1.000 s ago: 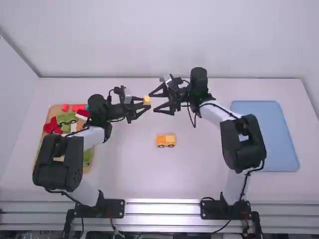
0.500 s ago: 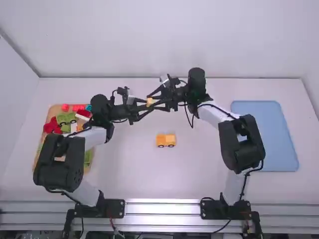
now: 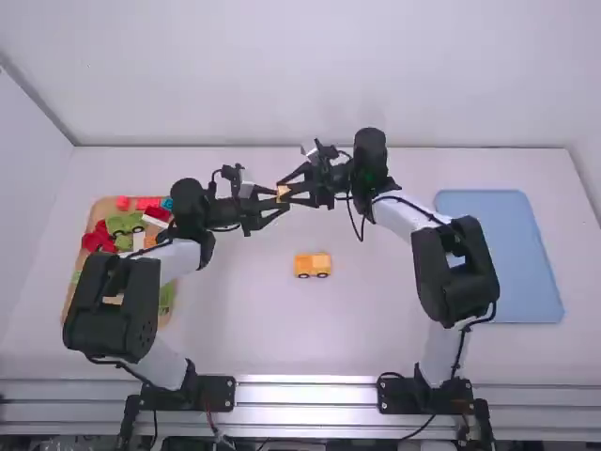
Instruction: Assemble lego blocks to make yellow taxi
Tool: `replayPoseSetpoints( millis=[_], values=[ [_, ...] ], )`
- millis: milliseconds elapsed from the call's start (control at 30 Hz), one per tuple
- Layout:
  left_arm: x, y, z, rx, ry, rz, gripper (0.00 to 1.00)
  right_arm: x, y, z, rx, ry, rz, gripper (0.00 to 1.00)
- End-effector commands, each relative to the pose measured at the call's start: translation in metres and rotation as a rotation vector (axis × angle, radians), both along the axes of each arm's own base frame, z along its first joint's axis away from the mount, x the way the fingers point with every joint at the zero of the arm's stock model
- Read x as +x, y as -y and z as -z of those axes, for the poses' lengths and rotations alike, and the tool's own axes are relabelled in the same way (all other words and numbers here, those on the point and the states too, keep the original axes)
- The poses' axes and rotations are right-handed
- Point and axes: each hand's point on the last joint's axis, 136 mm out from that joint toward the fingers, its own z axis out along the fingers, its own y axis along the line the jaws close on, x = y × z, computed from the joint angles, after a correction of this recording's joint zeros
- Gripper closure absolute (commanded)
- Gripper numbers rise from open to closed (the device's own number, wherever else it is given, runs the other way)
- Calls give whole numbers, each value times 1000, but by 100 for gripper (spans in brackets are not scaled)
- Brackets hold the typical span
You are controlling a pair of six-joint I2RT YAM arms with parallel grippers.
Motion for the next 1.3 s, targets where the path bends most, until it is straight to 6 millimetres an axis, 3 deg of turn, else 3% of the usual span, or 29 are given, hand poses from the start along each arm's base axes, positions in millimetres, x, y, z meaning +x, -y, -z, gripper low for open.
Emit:
replayPoseSetpoints(
  millis=[0,100,167,233,333,433,667,767,800,833,900,933,1000,1100,1133,1267],
  values=[
    [1,-1,1,-6,-8,-7,97,-3,-5,-4,10,25,-30,72],
    [1,-1,-2,-16,-15,-6,93,0,-11,2,0,22,5,69],
    [0,1,-3,-17,-11,1,95,0,-11,4,-2,23,8,55],
    [0,0,-3,-16,-5,-3,97,-1,-10,4,-1,23,-2,52],
    [0,1,-3,-15,-4,0,98,-1,-11,4,-1,23,-2,57],
    [1,-1,-3,-15,-5,-6,98,-1,-10,3,0,25,0,69],
    [1,-1,-2,-14,-11,-7,98,-1,-10,2,3,34,-1,66],
    [0,1,-2,-14,-11,0,95,-1,-10,2,3,33,-1,75],
    [0,1,-2,-14,-10,-1,92,-1,-10,3,3,34,0,78],
    [1,-1,-2,-14,-12,-7,75,-1,-10,3,3,33,0,82],
    [1,-2,-2,-15,-15,-8,52,0,-10,3,2,34,6,82],
    [1,-2,-2,-15,-14,-8,26,3,-10,3,1,35,21,82],
    [0,1,-2,-15,-16,-1,1,13,-8,3,-5,37,68,82],
    [1,-1,0,-13,-26,-6,1,32,-6,6,-19,35,170,82],
    [4,-3,4,-12,-53,-22,1,50,-2,8,-37,-1,267,82],
    [19,-7,21,-4,-173,-122,1,85,14,15,-73,-66,452,84]
  ],
)
